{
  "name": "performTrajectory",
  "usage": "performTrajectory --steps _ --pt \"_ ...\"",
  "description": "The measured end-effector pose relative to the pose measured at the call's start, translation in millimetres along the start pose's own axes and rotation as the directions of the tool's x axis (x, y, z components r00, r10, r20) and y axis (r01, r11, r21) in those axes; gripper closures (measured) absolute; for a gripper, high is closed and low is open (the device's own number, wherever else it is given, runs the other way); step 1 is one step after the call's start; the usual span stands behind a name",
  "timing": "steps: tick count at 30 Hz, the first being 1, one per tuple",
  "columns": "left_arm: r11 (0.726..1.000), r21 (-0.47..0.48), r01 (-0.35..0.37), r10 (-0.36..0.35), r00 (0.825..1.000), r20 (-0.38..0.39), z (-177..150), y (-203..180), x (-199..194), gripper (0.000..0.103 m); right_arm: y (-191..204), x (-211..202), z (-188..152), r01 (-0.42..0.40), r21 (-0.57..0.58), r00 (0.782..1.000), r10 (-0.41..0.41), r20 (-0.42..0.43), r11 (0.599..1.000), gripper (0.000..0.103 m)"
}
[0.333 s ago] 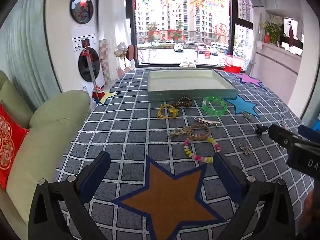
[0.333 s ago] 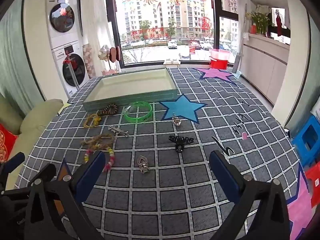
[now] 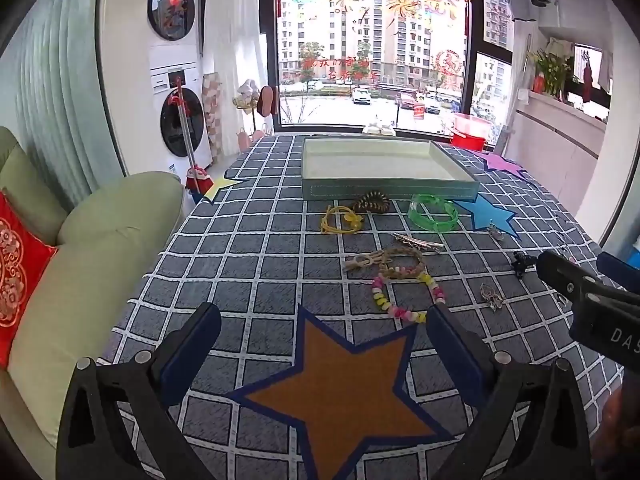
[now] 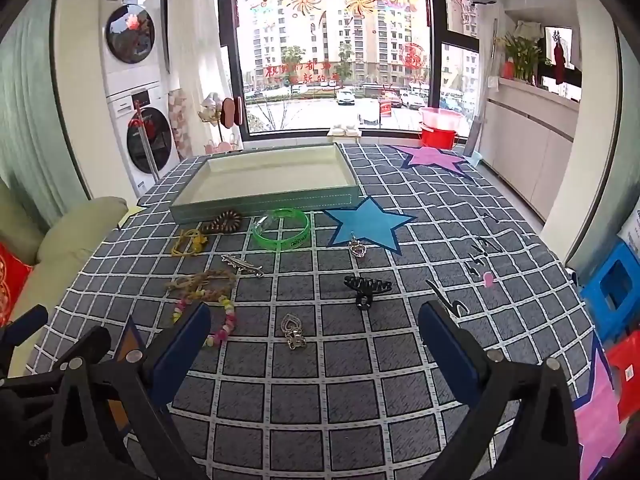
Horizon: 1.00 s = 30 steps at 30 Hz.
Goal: Organize jewelry
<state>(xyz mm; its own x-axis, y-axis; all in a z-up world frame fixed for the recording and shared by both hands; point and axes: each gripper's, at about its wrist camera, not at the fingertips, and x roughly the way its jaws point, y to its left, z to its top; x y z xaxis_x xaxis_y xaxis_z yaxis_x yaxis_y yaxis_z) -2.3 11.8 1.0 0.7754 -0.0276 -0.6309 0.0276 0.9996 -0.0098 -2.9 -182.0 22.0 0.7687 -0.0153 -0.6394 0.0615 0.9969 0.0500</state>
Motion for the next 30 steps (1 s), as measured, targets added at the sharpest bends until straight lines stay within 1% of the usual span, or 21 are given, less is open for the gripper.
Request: performTrajectory --steps 9,30 --pt "1.0 -0.011 -0.007 0.007 1.0 -0.008 -1.3 1.2 2.2 0.0 2.4 -4.2 0.1 -0.006 -0.018 1.0 0.006 0.025 1.0 0.0" --pt "1.0 0.004 -0.012 0.013 1.0 -0.021 -2.2 -5.6 9.5 0.0 0.5 1.4 -1.1 -0.015 -0.004 1.0 0.015 0.015 1.0 0.0"
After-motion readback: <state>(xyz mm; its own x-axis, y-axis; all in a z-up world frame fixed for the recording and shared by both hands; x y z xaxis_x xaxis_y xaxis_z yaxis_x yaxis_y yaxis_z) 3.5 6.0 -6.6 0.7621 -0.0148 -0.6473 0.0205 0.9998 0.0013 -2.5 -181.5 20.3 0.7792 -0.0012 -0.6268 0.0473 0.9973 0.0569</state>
